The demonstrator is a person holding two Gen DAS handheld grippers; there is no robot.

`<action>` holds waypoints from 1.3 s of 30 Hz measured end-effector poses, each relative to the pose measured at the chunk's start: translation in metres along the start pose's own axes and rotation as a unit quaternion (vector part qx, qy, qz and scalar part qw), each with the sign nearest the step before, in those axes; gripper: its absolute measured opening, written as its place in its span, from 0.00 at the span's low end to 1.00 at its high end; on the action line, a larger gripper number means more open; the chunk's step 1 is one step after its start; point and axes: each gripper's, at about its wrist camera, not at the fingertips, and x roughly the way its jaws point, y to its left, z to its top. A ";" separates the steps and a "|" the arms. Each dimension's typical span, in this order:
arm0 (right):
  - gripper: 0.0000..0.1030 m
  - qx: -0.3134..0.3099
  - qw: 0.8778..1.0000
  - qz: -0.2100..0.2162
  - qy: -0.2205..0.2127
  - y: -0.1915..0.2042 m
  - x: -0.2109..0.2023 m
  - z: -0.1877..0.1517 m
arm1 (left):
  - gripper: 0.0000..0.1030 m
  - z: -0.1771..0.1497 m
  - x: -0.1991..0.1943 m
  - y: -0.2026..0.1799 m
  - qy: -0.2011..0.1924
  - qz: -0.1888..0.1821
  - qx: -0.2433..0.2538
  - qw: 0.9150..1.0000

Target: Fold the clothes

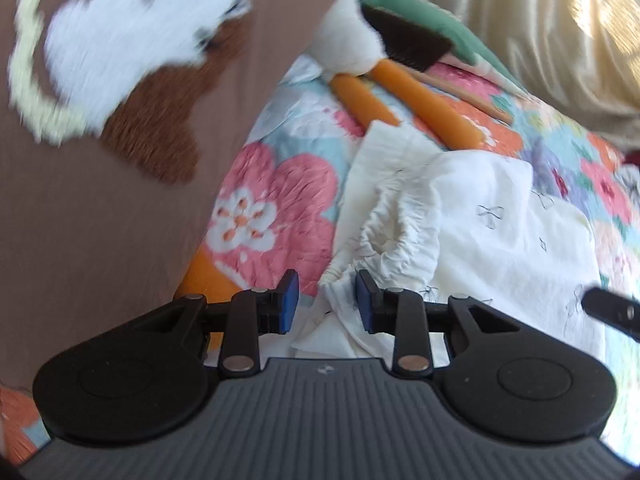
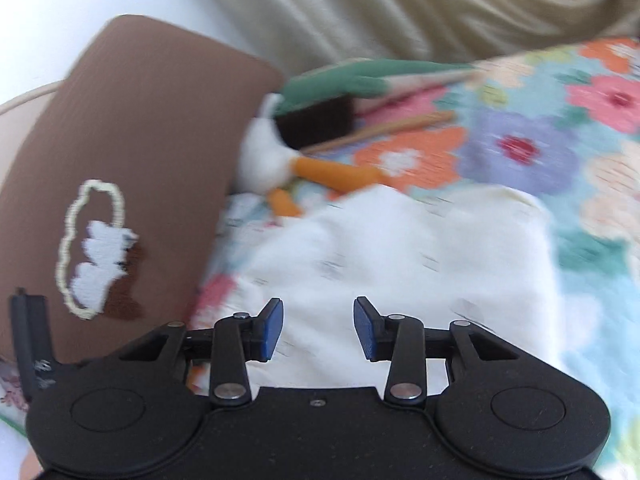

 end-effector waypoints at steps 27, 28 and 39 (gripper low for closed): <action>0.62 0.186 0.980 -0.073 0.026 -0.082 -0.052 -0.087 | 0.75 -0.020 -0.035 -0.034 -0.043 -0.129 0.037 0.990; 0.63 0.193 0.979 -0.057 0.014 -0.081 -0.049 -0.092 | 0.75 -0.022 -0.033 -0.042 -0.036 -0.144 0.048 0.988; 0.14 0.198 0.978 -0.003 -0.064 -0.073 -0.059 -0.092 | 0.75 -0.082 -0.024 -0.148 0.005 -0.136 0.352 0.926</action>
